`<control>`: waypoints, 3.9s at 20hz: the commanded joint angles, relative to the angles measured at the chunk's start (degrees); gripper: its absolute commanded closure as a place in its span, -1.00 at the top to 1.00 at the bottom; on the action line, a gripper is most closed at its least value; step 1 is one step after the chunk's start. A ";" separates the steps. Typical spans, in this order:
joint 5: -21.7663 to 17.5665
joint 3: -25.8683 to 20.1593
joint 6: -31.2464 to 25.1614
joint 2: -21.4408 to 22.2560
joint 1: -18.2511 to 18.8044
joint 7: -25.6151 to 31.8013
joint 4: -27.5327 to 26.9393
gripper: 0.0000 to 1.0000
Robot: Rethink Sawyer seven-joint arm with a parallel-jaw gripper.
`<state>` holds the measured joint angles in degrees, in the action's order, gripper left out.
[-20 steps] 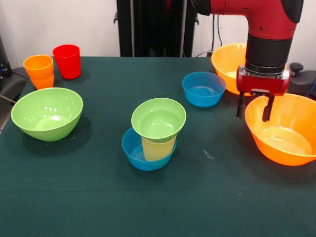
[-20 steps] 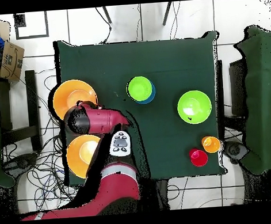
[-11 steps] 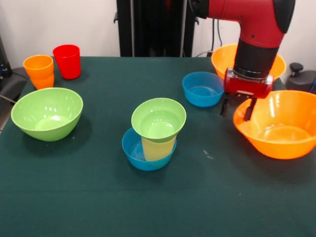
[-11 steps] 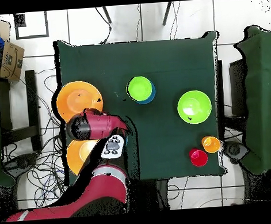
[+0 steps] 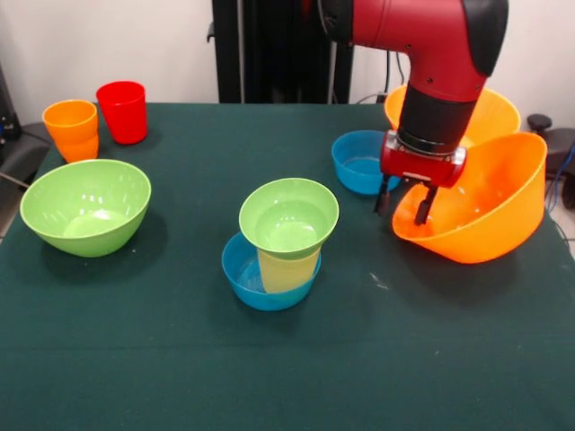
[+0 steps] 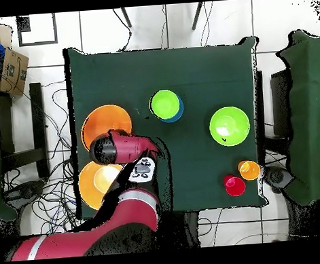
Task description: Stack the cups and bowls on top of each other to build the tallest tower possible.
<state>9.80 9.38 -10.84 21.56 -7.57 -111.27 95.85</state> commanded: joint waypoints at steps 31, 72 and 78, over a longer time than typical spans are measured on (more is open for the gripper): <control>0.29 -18.51 -9.31 4.80 9.59 -5.33 2.44 -1.00; 0.40 -11.47 -43.73 11.91 14.04 -1.15 -28.20 -1.00; -1.20 -12.80 -51.69 10.99 17.30 3.34 -34.40 -1.00</control>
<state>10.42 2.86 -52.37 34.00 7.10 -111.27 71.10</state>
